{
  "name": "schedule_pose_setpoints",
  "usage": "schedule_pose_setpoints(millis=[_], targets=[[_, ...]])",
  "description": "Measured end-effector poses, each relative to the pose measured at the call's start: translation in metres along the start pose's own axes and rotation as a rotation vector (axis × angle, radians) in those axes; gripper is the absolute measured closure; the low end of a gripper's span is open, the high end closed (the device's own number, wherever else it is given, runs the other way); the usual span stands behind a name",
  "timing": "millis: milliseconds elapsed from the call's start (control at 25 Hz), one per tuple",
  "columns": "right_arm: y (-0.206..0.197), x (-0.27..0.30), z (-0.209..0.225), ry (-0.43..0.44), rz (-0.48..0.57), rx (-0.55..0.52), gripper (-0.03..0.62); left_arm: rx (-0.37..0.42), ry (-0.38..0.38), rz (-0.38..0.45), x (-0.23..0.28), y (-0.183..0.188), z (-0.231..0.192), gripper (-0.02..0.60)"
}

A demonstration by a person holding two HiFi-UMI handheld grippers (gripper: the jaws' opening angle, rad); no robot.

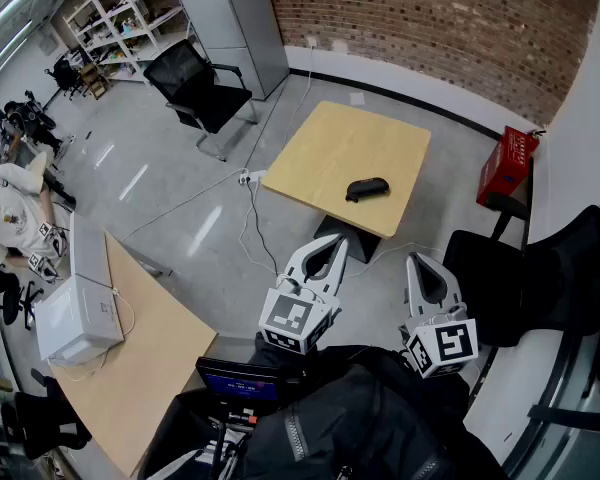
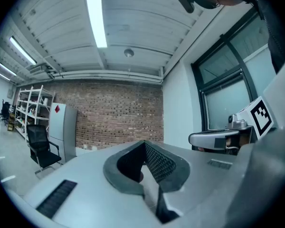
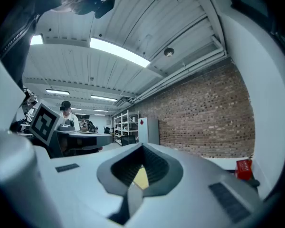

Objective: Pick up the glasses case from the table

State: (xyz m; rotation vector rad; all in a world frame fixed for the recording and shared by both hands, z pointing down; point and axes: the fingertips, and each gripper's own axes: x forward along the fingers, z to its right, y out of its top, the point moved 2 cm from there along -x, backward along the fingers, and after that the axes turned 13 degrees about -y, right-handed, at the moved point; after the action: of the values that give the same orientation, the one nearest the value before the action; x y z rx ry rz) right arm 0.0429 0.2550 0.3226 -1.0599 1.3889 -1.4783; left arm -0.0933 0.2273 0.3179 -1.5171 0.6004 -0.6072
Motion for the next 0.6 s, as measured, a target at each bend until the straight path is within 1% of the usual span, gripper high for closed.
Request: schedule_pose_setpoints(millis=[200, 400, 600], targets=[[-0.002, 0.000, -0.004, 0.013, -0.008, 0.001, 0.591, 0.009, -0.004, -0.003, -0.001, 0.000, 0.001, 0.581], [-0.011, -0.003, -0.011, 0.034, -0.034, -0.010, 0.589, 0.014, -0.002, -0.021, -0.002, -0.008, 0.002, 0.581], [-0.020, -0.006, -0.002, 0.030, -0.055, 0.001, 0.590, 0.008, -0.003, -0.038, 0.004, -0.016, 0.007, 0.581]])
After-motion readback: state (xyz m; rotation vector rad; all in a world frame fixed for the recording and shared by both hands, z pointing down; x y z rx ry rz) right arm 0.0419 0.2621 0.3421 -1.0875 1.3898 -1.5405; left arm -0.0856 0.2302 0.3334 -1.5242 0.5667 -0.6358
